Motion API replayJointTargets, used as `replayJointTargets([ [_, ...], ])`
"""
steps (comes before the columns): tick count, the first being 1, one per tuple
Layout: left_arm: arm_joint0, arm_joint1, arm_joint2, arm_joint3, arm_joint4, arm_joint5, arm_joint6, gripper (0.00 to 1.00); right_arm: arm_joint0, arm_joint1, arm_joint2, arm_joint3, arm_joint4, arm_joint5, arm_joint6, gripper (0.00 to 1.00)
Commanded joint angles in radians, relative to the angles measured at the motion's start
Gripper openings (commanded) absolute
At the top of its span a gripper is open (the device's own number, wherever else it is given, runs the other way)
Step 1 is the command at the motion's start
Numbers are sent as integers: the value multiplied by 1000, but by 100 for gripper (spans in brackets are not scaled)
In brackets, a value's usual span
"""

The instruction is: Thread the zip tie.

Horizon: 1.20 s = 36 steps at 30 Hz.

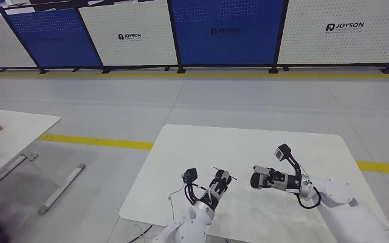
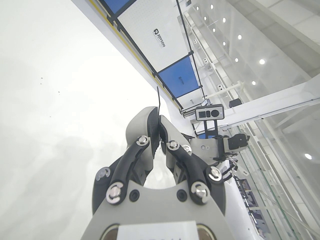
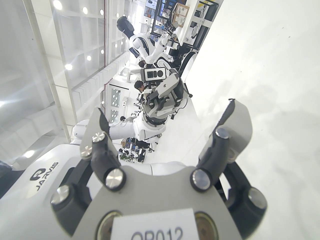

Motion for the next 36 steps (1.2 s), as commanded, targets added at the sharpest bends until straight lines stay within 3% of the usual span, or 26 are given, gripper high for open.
replayJointTargets([
  [1,0,0,0,0,1,0,0,0,0,0,0,0,0,0,0,100],
  [4,0,0,-7,-7,-19,-18,-13,0,0,0,0,0,0,0,0,100],
  [10,57,14,-98,-78,-109,-183,-71,0,0,0,0,0,0,0,0,100],
  [16,153,50,-246,-177,-102,-232,-246,0,0,0,0,0,0,0,0,100],
  [19,186,63,-298,-203,-97,-248,-335,0,0,0,0,0,0,0,0,100],
  [30,188,63,-303,-212,-112,-257,-340,0,0,0,0,0,0,0,0,100],
  [32,188,61,-301,-238,-150,-286,-327,0,0,0,0,0,0,0,0,100],
  [36,235,61,-310,-333,-229,-403,-301,0,0,0,0,0,0,0,0,100],
])
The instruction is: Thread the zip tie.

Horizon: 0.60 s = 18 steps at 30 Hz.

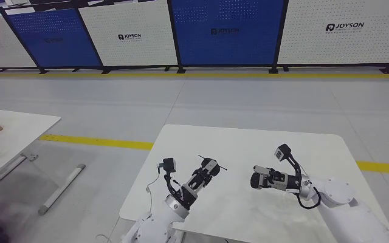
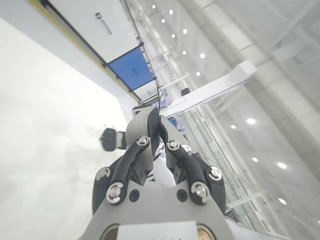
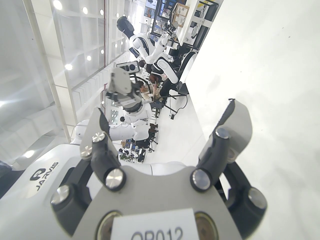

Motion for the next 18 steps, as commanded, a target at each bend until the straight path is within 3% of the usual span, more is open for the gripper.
replayJointTargets([
  [1,28,1,-3,-37,-18,-42,2,0,0,0,0,0,0,0,0,100],
  [4,50,2,6,-66,-12,-55,3,0,0,0,0,0,0,0,0,100],
  [13,50,2,11,-65,1,-43,8,0,0,0,0,0,0,0,0,100],
  [18,18,-3,41,-31,58,10,37,0,0,0,0,0,0,0,0,100],
])
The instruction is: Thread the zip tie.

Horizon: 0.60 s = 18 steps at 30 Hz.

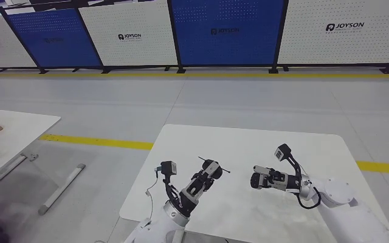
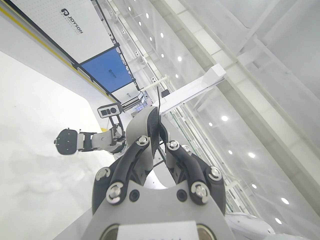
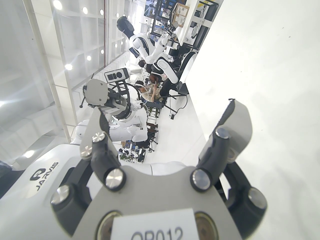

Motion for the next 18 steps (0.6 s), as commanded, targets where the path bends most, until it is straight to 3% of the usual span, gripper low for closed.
replayJointTargets([
  [1,-14,-3,20,18,37,17,24,0,0,0,0,0,0,0,0,100],
  [13,-126,-26,160,217,183,124,108,0,0,0,0,0,0,0,0,100],
  [18,-140,-29,171,237,190,132,120,0,0,0,0,0,0,0,0,100],
])
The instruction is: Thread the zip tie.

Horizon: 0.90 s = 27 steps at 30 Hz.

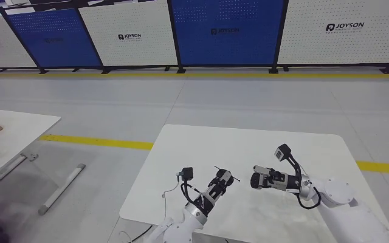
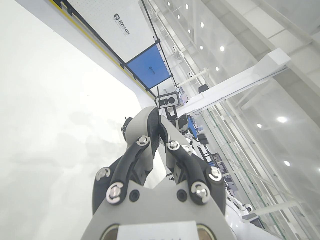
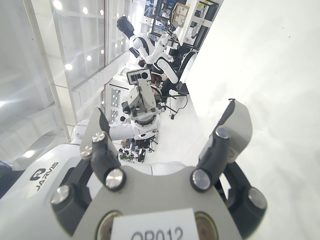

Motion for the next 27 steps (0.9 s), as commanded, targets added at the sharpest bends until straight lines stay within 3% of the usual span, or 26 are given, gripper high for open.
replayJointTargets([
  [1,1,0,-1,-1,0,0,-1,0,0,0,0,0,0,0,0,100],
  [5,-2,0,-4,3,5,5,9,0,0,0,0,0,0,0,0,100],
  [11,-39,-9,30,66,151,88,100,0,0,0,0,0,0,0,0,100],
  [21,-39,-11,38,70,142,84,103,0,0,0,0,0,0,0,0,100],
  [24,-39,-11,38,70,142,84,103,0,-11,4,1,-43,-65,-6,-18,100],
  [27,-39,-11,38,70,142,84,103,0,-19,21,42,-69,-144,-8,-21,100],
])
